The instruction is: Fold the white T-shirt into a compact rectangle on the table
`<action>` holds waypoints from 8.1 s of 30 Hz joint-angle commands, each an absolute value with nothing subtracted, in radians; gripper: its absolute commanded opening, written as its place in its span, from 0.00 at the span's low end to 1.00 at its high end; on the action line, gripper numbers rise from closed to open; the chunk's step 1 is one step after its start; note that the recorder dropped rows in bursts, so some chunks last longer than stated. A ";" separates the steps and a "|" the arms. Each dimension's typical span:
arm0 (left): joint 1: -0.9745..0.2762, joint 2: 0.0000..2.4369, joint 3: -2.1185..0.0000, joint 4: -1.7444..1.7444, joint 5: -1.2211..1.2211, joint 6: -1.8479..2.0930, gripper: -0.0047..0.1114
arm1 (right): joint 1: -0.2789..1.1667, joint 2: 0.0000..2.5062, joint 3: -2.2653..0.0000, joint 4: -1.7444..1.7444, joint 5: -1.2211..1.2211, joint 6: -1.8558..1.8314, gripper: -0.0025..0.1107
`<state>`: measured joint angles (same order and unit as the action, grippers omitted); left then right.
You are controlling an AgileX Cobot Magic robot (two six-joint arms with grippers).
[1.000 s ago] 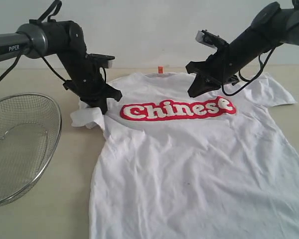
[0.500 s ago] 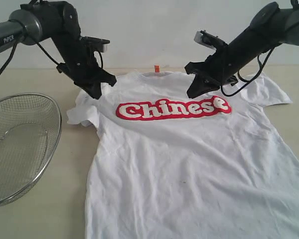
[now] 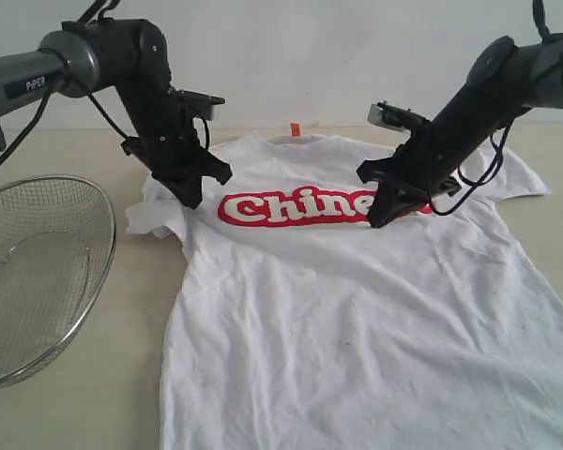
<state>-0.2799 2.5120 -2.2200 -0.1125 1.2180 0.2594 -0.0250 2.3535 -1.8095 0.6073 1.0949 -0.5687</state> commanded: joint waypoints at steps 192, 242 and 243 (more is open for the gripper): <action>-0.658 1.542 -0.795 -0.535 0.523 0.398 0.08 | -0.074 2.367 -2.033 0.439 0.856 -0.191 0.02; -0.658 1.542 -0.795 -0.541 0.522 0.412 0.08 | -0.339 2.418 -2.098 0.402 0.945 -0.224 0.02; -0.658 1.542 -0.795 -0.541 0.522 0.412 0.08 | -0.339 2.410 -2.098 0.415 0.950 -0.237 0.02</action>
<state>-0.6590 1.5512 -0.7893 -0.5338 0.5159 0.4056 -0.3388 2.4568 -2.0996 0.3987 0.9510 -0.2094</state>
